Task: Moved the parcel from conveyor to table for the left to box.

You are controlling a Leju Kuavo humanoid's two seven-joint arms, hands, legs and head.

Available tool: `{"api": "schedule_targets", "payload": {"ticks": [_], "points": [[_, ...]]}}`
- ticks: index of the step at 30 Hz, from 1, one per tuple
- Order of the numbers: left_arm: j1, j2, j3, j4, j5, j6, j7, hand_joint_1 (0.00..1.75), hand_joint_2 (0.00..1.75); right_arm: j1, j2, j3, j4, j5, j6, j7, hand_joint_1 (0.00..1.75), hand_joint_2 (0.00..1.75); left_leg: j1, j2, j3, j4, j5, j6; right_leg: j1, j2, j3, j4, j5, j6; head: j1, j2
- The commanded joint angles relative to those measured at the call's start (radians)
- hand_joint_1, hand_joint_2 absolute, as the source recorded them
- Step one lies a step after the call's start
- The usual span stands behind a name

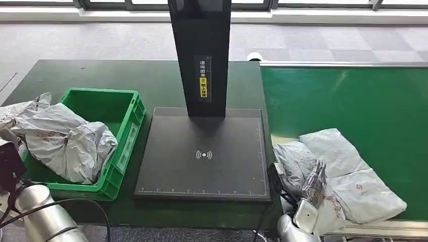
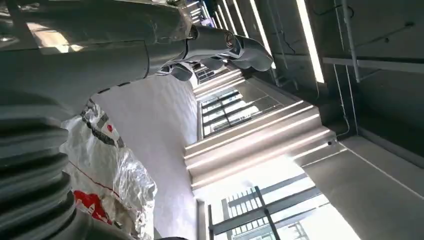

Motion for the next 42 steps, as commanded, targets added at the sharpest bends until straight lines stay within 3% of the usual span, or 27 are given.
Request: {"api": "schedule_targets", "payload": {"ticks": [1, 8, 10, 42], "points": [[-0.023, 0.004, -0.017, 0.024, 0.005, -0.002, 0.005, 0.0, 1.75, -0.054, -0.057, -0.02, 0.145, 0.008, 0.083, 0.023, 0.0, 1.75, -0.001, -0.002, 0.003, -0.003, 0.001, 0.002, -0.001, -0.003, 0.003, -0.003, 0.0, 0.0, 0.0, 0.0], [-0.02, 0.004, -0.002, 0.035, -0.002, -0.002, 0.005, 0.0, 1.75, -0.084, -0.088, -0.001, 0.219, 0.034, 0.137, 0.103, 0.0, 1.75, 0.0, 0.002, 0.005, -0.002, 0.001, 0.001, 0.0, 0.0, 0.005, -0.003, 0.001, 0.0, 0.0, 0.0], [-0.014, 0.004, -0.006, 0.028, 0.005, -0.002, 0.005, 0.0, 1.75, -0.084, -0.094, 0.0, 0.224, 0.032, 0.138, 0.093, 1.75, 1.75, -0.001, 0.002, 0.006, -0.004, 0.002, 0.002, 0.0, -0.001, 0.006, -0.004, 0.002, 0.0, 0.0, 0.0], [-0.006, 0.004, 0.006, 0.012, 0.001, -0.002, 0.005, 0.0, 1.75, -0.087, -0.089, 0.01, 0.212, 0.012, 0.089, 0.056, 1.75, 1.75, -0.001, 0.002, 0.01, -0.003, 0.001, 0.002, 0.0, -0.001, 0.01, -0.003, 0.001, 0.0, 0.0, 0.0]]}}
